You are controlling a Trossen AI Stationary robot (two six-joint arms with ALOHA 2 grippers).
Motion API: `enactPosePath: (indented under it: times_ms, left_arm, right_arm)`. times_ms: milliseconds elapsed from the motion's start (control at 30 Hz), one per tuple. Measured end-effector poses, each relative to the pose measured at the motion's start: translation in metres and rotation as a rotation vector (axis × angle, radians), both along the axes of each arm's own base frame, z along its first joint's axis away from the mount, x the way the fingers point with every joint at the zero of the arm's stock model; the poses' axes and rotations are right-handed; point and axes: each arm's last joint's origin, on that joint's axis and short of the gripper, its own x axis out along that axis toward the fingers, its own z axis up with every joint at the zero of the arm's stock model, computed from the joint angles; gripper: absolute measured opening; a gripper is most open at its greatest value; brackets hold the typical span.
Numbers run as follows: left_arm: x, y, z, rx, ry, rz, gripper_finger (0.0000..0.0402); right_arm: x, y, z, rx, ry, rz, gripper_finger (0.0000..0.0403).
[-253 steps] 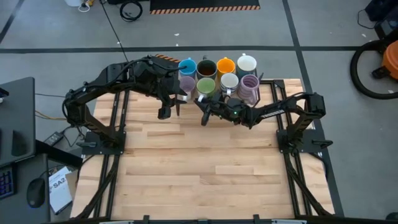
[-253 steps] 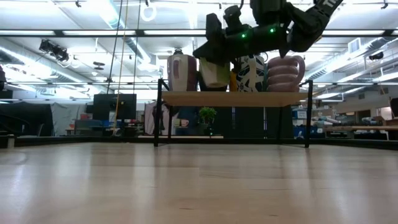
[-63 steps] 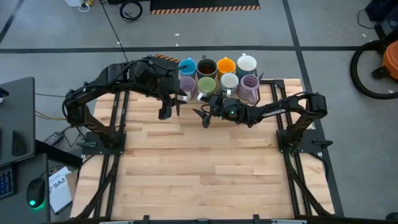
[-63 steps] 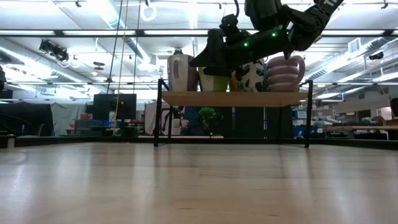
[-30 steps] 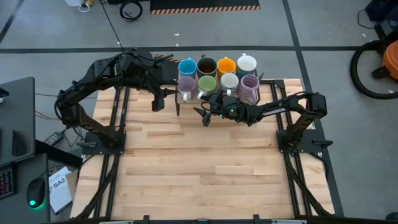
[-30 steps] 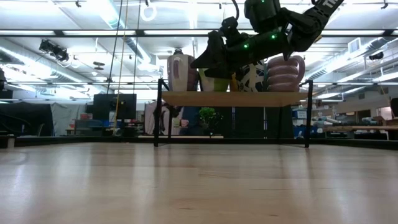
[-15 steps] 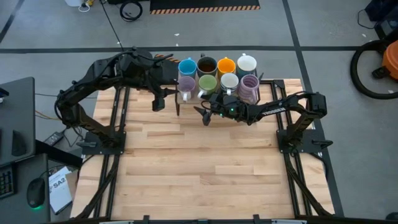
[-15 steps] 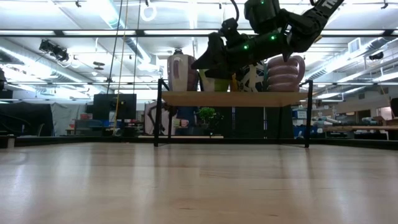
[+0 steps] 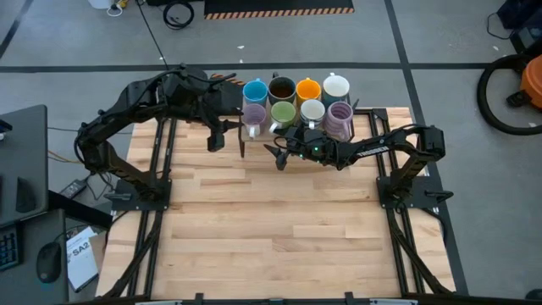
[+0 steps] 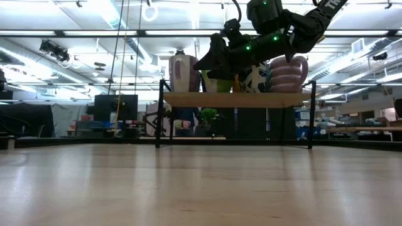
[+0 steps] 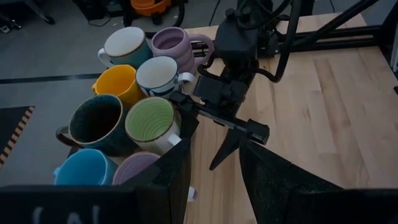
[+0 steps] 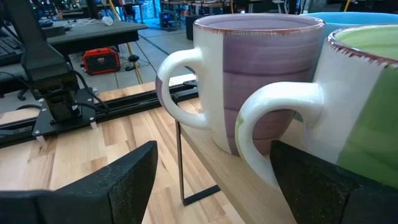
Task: Place coffee mugs
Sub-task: Put the green mug on the shelf
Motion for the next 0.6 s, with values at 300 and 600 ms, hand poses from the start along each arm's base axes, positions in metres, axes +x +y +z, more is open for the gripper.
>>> enactPosePath:
  times_ms: [300,600]
  left_arm:
    - [0.0000,0.0000,0.0000,-0.001,0.000,0.000,0.0142]
    - [0.0001,0.0000,-0.0002,-0.001,0.001,0.000,0.0142]
  right_arm:
    - [0.0008,0.0023,0.0016,-0.005,-0.015,0.012,0.0316]
    - [0.0013,0.0055,0.0016,-0.014,-0.011,-0.007,0.0316]
